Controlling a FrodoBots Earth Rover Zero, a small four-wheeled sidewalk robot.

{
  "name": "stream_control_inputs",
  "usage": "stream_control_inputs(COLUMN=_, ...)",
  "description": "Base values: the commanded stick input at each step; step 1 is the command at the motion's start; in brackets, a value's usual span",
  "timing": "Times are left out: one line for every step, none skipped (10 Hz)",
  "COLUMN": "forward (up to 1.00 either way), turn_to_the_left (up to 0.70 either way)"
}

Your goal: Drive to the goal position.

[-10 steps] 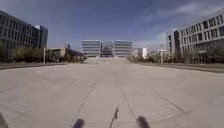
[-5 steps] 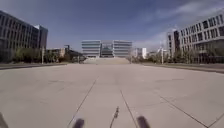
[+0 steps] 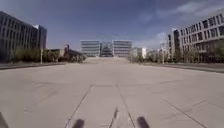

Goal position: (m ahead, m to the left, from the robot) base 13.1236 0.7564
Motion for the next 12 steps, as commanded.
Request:
stream_control_inputs(forward=0.7, turn_to_the_left=0.0)
stream_control_inputs(forward=0.7, turn_to_the_left=0.0)
stream_control_inputs(forward=0.7, turn_to_the_left=0.0)
stream_control_inputs(forward=0.7, turn_to_the_left=0.0)
stream_control_inputs(forward=0.7, turn_to_the_left=0.0)
stream_control_inputs(forward=0.7, turn_to_the_left=0.0)
stream_control_inputs(forward=0.7, turn_to_the_left=0.0)
stream_control_inputs(forward=0.7, turn_to_the_left=0.0)
stream_control_inputs(forward=0.7, turn_to_the_left=0.0)
stream_control_inputs(forward=0.7, turn_to_the_left=0.0)
stream_control_inputs(forward=0.7, turn_to_the_left=0.0)
stream_control_inputs(forward=0.7, turn_to_the_left=0.0)
